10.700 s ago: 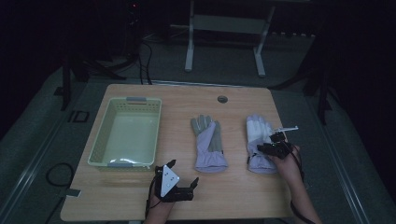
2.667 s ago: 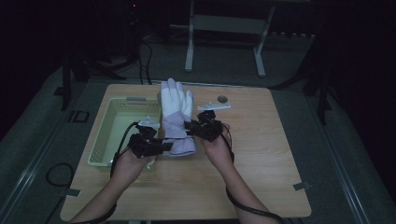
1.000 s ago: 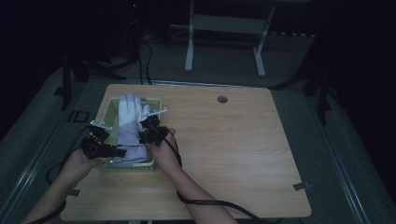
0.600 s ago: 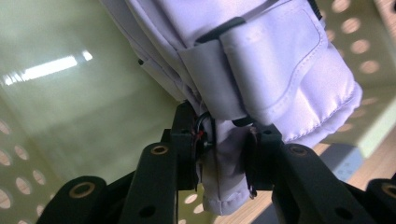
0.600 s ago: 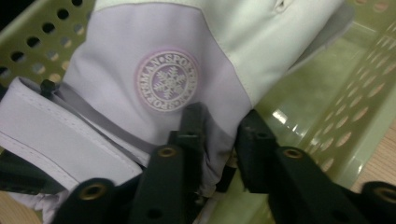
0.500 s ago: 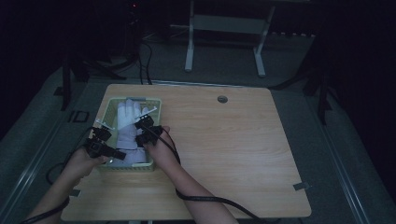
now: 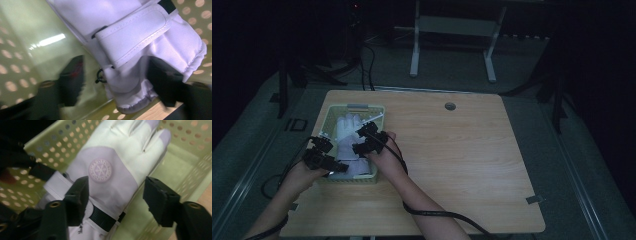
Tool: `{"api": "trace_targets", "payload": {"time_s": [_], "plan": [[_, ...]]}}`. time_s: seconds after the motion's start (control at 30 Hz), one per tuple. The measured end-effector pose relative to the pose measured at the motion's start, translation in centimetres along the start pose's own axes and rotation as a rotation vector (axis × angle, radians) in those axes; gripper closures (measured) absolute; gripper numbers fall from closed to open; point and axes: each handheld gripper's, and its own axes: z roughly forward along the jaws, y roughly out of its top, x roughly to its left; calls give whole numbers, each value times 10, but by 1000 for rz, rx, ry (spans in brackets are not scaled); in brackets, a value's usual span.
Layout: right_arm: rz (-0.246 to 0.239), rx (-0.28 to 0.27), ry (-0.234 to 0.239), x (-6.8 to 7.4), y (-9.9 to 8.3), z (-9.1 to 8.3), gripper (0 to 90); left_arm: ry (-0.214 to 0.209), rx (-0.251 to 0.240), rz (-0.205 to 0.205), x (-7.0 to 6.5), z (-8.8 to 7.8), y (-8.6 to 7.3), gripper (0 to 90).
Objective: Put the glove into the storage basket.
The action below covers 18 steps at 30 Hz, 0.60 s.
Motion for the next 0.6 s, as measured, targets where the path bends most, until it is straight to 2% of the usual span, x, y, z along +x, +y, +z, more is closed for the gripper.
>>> {"api": "trace_targets", "payload": {"time_s": [0.07,0.1,0.17,0.23,0.27,0.4,0.43,0.5,0.6], "plan": [[-3,10,27,0,0,-3,285,41,-37,12,-2,-3,-1,169],[-10,12,38,0,0,-4,264,74,-75,18,-4,-6,-2,152],[-30,4,40,1,0,-8,240,94,-130,6,-6,-12,-3,147],[-22,-11,60,-1,0,-12,217,123,-194,11,-10,-19,-4,137],[-18,-16,58,-3,0,-15,217,125,-211,16,-12,-21,-5,128],[-19,-30,58,-7,-3,-22,207,85,-278,19,-25,-26,-6,65],[-24,-30,60,-8,-4,-23,203,64,-296,21,-30,-26,-6,64],[-25,-31,60,-11,-7,-27,199,54,-325,23,-37,-26,-6,45],[-26,-37,66,-16,-10,-33,193,15,-350,27,-45,-27,-5,22]]}}
